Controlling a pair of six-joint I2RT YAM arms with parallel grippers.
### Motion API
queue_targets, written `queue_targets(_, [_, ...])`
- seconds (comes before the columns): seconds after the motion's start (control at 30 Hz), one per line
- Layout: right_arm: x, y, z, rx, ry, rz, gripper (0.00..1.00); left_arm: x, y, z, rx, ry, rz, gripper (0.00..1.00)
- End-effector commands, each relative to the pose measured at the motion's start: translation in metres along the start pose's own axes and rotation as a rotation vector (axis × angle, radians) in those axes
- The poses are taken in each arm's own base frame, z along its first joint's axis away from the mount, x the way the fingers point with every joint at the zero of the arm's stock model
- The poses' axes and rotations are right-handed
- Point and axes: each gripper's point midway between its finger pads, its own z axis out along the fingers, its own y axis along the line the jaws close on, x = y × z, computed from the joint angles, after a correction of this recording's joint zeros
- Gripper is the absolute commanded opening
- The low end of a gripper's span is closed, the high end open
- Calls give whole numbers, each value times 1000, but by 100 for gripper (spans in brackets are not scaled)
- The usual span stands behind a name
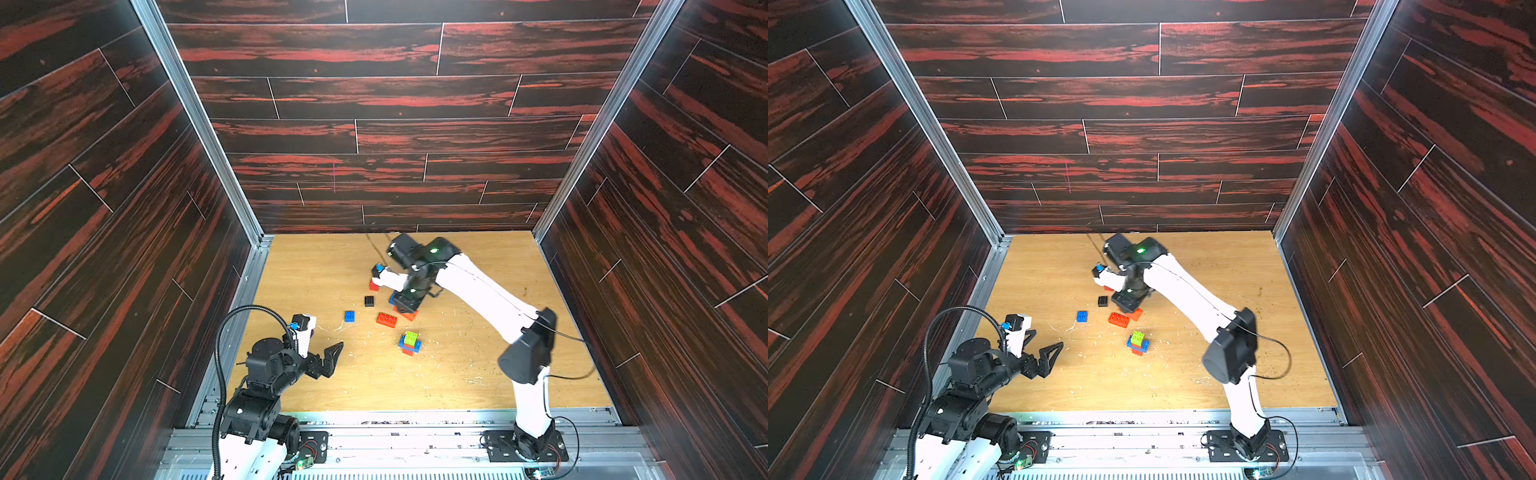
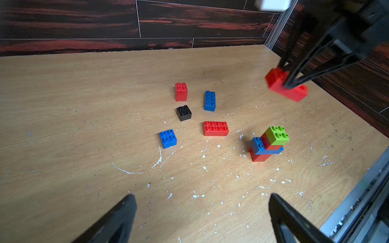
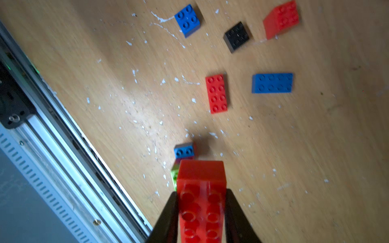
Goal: Assemble the letter f with lego
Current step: Assemble the lego brick with the lego brick.
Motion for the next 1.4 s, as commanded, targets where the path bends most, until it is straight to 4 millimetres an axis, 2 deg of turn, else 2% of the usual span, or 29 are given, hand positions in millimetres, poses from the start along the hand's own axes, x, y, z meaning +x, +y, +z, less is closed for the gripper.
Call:
queue_targets(0.0, [22,-1,-7,-1,25,-46,22,2,-6,2,38,13,15,100])
queue_targets(0.2, [33,10,-12,-23,-19,-104,23,0,-7,2,45,0,13,100])
queue_targets(0.47, [45,21,-10,-54,-53,-140,23,0,-11,2,70,2,23,100])
queue_targets(0.67, [45,22,-6,-51,-55,-143,23,0,-13,1,81,-1,25,100])
queue_targets(1.37, [49,42,30,-90,-15,-186,23,-1,-7,1,43,-9,16,100])
